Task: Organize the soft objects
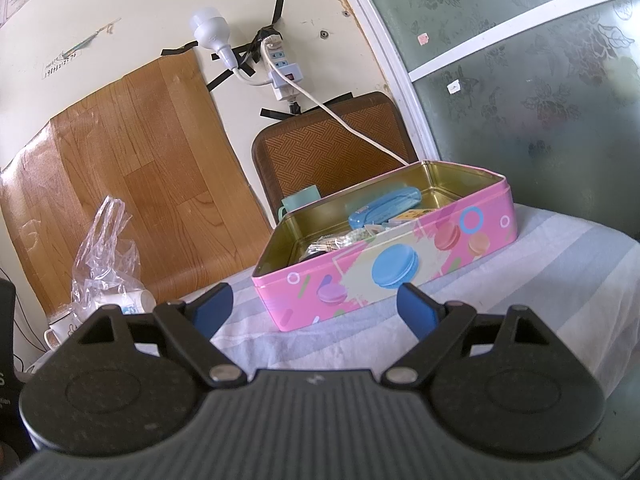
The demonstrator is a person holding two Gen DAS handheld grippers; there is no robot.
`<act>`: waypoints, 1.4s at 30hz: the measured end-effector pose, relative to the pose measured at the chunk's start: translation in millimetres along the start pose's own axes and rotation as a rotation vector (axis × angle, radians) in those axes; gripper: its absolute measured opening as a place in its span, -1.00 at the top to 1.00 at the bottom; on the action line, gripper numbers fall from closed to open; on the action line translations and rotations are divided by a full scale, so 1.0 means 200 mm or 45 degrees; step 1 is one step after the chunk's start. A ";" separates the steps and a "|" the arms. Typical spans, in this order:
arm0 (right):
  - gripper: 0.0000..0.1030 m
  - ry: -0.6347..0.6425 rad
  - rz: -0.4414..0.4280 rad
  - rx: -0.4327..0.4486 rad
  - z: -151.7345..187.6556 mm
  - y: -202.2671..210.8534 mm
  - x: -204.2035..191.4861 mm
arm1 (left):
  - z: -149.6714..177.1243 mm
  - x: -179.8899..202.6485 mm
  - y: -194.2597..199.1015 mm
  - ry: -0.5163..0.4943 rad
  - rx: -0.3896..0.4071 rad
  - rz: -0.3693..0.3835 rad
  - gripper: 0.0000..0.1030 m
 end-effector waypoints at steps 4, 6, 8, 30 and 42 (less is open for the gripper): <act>-0.77 0.000 0.000 0.001 0.00 0.00 0.00 | 0.00 0.00 0.00 0.001 0.000 -0.001 -0.99; -0.77 0.000 0.000 0.000 0.00 0.00 0.00 | 0.00 0.00 0.00 0.001 0.000 -0.001 -0.99; -0.77 -0.001 -0.001 -0.002 0.00 0.00 0.00 | 0.00 0.00 0.00 0.000 0.000 0.000 -0.99; -0.77 -0.001 -0.001 -0.001 0.00 0.00 0.00 | 0.00 0.00 0.00 0.000 0.003 -0.004 -0.99; -0.77 0.002 -0.002 -0.002 0.00 0.00 0.00 | -0.01 0.01 0.04 -0.018 0.053 -0.027 -0.99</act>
Point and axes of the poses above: each gripper's, at about its wrist camera, not at the fingertips, and y roughly against the way its jaws point, x to its right, z to its underside, the point moved 4 cm from there along -y, roughly the way its jaws point, and after that the axes turned 14 degrees about -y, right-handed, at the moved point
